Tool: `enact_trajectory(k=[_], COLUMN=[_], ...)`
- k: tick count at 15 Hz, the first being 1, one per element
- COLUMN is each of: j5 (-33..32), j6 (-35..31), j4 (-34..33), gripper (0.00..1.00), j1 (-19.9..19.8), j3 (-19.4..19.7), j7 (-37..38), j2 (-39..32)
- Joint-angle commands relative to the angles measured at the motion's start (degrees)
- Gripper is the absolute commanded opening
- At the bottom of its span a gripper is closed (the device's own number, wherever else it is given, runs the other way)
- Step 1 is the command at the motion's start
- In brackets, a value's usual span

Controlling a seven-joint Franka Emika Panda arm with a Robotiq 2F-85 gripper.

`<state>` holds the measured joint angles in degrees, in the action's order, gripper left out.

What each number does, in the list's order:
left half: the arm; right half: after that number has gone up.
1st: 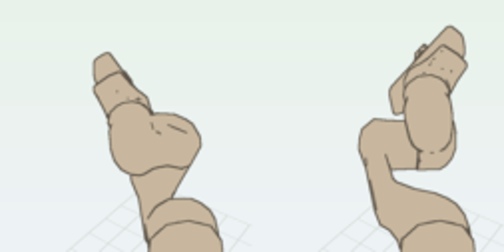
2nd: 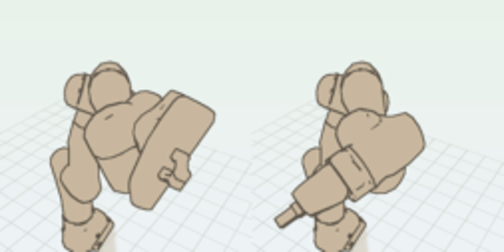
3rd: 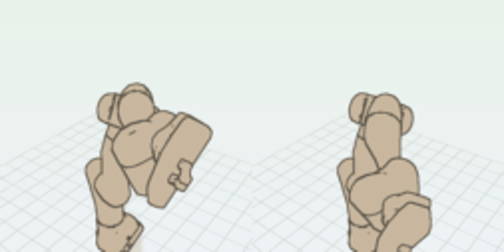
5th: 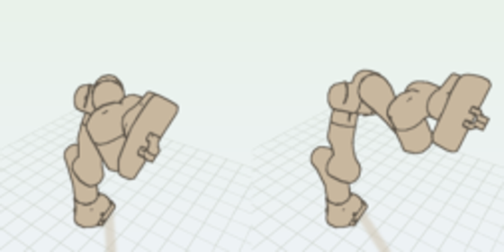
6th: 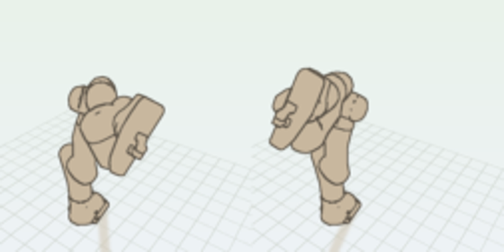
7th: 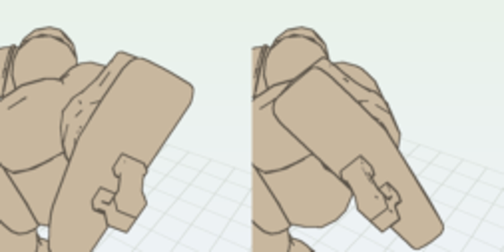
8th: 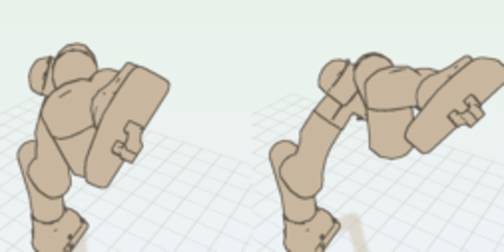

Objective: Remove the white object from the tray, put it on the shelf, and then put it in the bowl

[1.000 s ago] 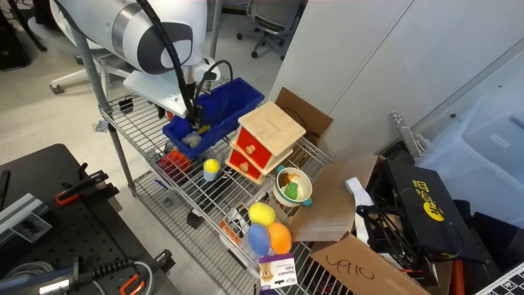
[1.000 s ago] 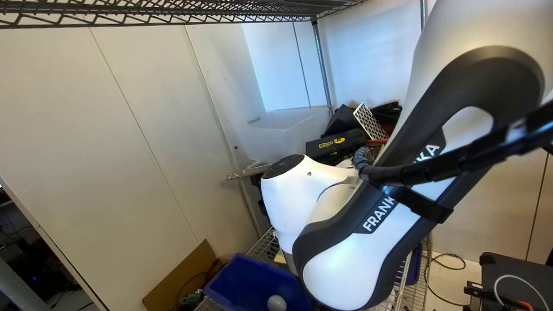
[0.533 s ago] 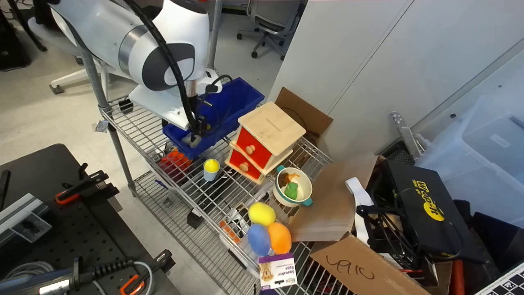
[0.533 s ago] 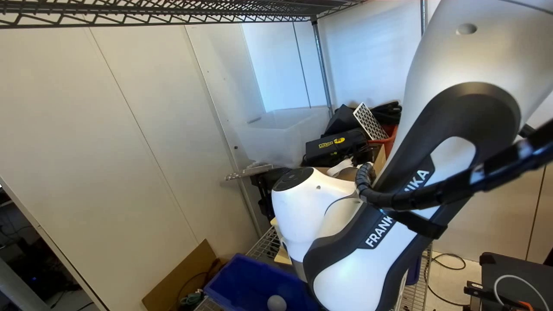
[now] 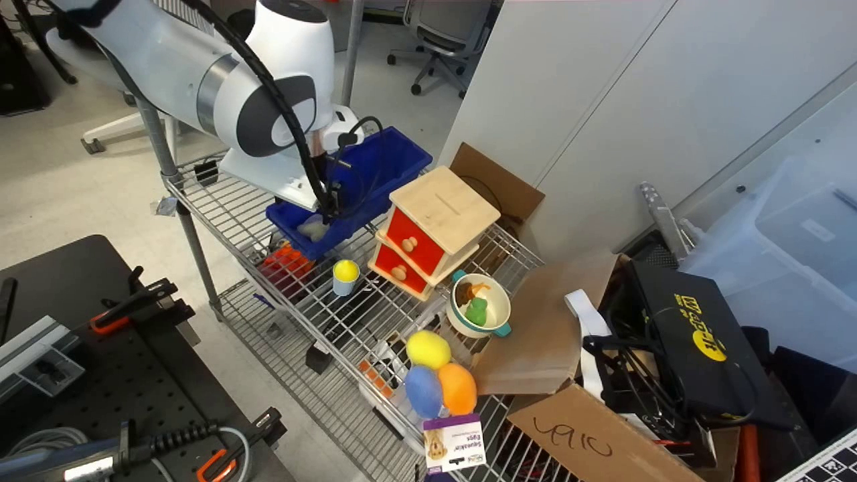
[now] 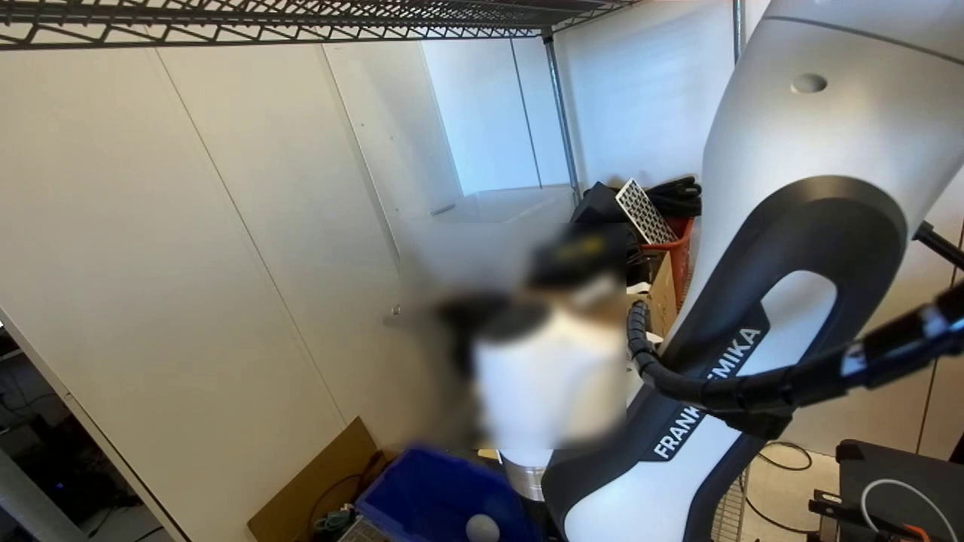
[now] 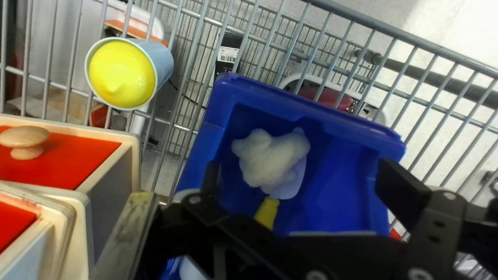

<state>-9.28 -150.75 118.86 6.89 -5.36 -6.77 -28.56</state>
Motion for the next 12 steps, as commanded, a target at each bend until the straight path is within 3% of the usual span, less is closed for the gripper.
enact_trajectory(k=[1, 12], j5=[-2.2, -6.4], j6=[-0.9, 9.5], j4=[-1.6, -11.3], gripper=[1.00, 1.00], j1=[0.9, 1.6], j3=[1.0, 1.5], j7=[-0.5, -4.2], j2=[-1.6, -5.9])
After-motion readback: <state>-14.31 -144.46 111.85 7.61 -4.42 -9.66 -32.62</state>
